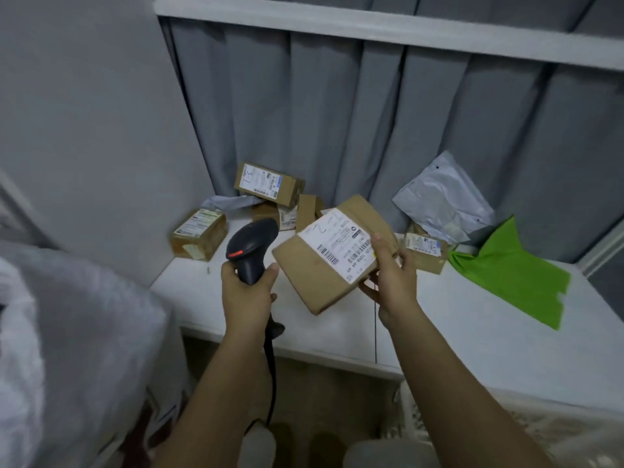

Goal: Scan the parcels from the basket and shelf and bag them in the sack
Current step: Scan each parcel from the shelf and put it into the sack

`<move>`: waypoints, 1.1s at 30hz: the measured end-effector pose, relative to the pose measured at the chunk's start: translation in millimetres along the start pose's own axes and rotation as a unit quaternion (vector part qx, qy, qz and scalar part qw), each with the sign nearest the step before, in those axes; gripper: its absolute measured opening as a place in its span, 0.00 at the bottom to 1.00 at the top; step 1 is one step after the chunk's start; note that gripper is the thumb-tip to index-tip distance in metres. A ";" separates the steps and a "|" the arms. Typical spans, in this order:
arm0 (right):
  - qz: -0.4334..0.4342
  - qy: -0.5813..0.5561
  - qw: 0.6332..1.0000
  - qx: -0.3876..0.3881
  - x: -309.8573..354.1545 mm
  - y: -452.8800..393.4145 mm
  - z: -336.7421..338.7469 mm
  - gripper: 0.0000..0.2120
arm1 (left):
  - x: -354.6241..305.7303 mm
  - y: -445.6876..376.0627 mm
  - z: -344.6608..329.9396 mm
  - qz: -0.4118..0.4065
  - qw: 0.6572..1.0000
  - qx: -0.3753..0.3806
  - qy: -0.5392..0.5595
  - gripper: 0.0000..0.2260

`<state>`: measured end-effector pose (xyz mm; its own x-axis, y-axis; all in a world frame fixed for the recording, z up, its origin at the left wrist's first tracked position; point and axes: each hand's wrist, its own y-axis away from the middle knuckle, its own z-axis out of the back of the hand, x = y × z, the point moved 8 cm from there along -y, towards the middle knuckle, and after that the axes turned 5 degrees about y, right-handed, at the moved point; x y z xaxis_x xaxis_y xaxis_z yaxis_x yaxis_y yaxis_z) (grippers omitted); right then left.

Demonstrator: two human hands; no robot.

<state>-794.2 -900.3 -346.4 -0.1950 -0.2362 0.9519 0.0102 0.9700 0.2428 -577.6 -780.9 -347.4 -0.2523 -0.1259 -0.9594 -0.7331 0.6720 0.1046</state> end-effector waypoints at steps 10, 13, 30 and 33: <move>0.014 0.046 0.999 0.026 -14.4 44.5 4.5 0.24 | -10.0 15.8 42.8 0.008 0.999 0.038 0.012 0.18; 0.011 0.073 0.997 0.021 -16.4 46.9 3.4 0.31 | -7.1 18.8 33.3 0.024 0.994 0.109 -0.016 0.21; 0.024 0.081 0.985 0.147 -18.5 32.9 -11.6 0.45 | -13.3 23.2 29.5 -0.073 0.988 0.092 -0.099 0.21; 0.010 0.096 0.986 0.139 -30.6 26.3 -10.6 0.48 | -11.6 26.6 24.0 -0.092 0.975 0.118 -0.166 0.20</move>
<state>-777.6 -868.1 -367.2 -0.0081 -0.1974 0.9803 -0.2621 0.9465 0.1884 -578.9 -744.1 -339.8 0.1163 -0.0433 -0.9923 -0.5707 0.8148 -0.1024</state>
